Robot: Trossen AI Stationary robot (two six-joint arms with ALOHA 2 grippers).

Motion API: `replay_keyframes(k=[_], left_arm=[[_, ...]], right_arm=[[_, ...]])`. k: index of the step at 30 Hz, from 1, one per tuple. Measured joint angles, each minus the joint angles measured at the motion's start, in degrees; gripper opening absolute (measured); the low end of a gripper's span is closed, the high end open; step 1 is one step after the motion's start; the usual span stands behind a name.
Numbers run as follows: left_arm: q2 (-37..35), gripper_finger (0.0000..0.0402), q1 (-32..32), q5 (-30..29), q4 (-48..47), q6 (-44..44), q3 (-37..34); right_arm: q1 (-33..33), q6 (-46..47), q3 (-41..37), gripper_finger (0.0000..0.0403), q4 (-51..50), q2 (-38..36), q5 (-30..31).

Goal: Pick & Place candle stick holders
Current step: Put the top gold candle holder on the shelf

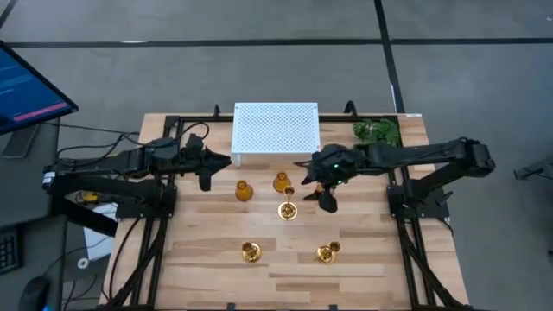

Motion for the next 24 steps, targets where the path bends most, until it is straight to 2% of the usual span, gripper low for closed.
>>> replay_keyframes(k=[4, 10, 24], left_arm=[[0.00, 0.0128, -0.01, 0.06, 0.01, 0.38, 0.00], [0.00, 0.0160, 0.00, 0.09, 0.02, 0.42, 0.00], [0.00, 0.0154, 0.00, 0.07, 0.62, 0.42, 0.00]], right_arm=[[-0.07, -0.13, 0.00, 0.0265, 1.14, 3.42, -0.06], [0.17, -0.10, 0.00, 0.0265, 9.07, 7.81, -1.21], [0.30, -0.88, 0.00, 0.0265, 12.42, 8.76, -3.61]])
